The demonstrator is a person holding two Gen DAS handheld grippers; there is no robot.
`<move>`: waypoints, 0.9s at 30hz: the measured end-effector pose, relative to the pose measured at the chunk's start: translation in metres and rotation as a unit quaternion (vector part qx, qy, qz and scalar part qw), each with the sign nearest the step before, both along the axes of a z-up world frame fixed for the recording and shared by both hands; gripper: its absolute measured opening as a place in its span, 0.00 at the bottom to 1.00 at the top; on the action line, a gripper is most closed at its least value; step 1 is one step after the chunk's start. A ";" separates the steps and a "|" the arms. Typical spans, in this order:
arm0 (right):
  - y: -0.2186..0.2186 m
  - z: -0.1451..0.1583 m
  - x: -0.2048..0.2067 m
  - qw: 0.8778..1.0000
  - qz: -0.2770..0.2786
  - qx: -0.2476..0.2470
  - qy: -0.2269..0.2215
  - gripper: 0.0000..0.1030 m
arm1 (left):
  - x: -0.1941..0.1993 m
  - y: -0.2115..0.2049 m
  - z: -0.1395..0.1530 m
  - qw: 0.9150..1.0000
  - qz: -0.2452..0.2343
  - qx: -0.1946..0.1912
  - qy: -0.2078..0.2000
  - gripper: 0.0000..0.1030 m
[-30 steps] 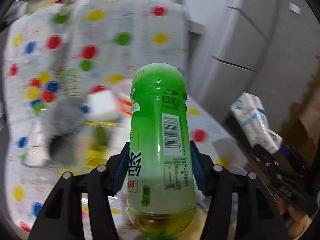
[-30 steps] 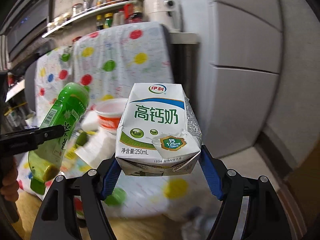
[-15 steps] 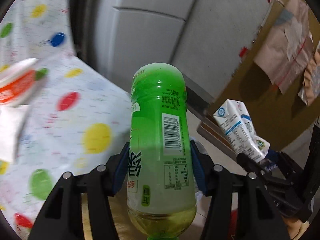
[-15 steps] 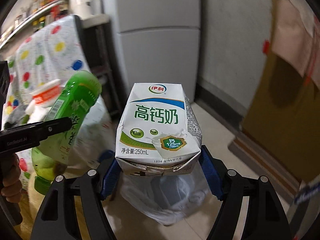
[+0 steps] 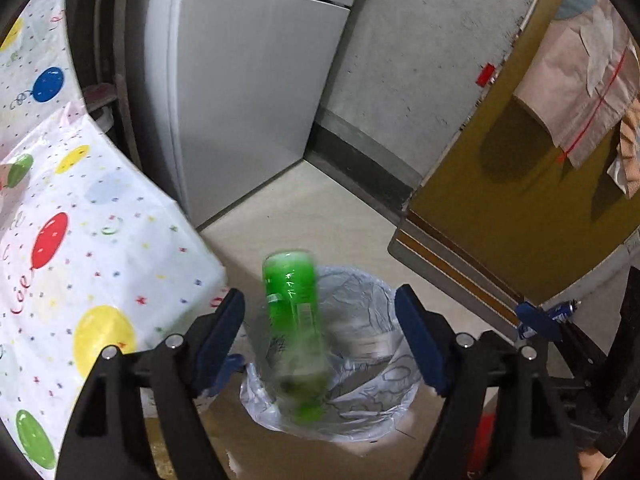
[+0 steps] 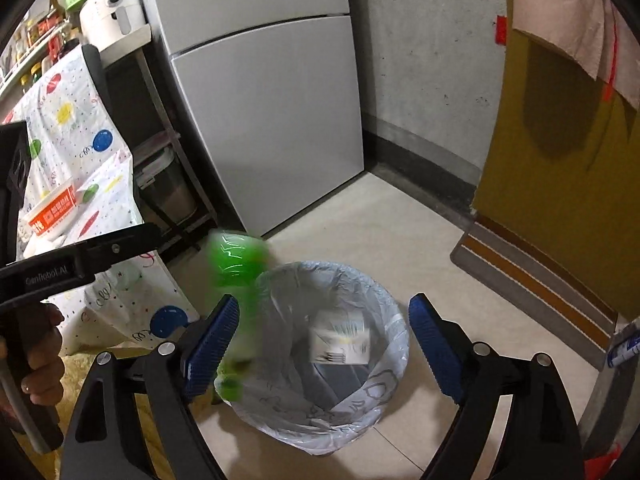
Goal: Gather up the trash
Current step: 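Carry the bottle and carton to the bin and open both tools, then grasp the cucumber with the left tool while the right tool grasps the tissue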
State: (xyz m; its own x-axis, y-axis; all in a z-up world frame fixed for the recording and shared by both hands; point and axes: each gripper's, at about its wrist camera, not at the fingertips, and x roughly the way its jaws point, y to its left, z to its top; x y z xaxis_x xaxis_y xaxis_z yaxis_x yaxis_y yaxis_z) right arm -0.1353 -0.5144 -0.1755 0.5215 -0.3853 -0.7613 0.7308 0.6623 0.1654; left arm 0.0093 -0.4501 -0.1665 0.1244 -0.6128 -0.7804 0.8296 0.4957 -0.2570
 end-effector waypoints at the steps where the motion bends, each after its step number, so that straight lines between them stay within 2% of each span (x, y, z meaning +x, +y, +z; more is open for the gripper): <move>1: 0.002 0.006 -0.001 1.000 -0.001 -0.005 -0.006 0.84 | 0.002 0.006 0.003 1.000 0.005 -0.002 -0.001 0.73; 9: 0.029 0.060 0.010 0.997 0.021 -0.051 -0.052 0.84 | 0.019 0.067 0.029 0.998 0.055 -0.004 -0.033 0.73; 16: 0.082 0.089 0.052 0.988 0.103 -0.073 -0.083 0.84 | 0.038 0.163 0.043 0.990 0.127 0.024 -0.062 0.73; 21: 0.119 0.097 0.096 0.978 0.170 -0.074 -0.095 0.84 | 0.055 0.240 0.049 0.975 0.206 0.041 -0.075 0.73; 27: 0.161 0.095 0.152 0.964 0.245 -0.057 -0.090 0.84 | 0.078 0.329 0.054 0.949 0.299 0.059 -0.082 0.74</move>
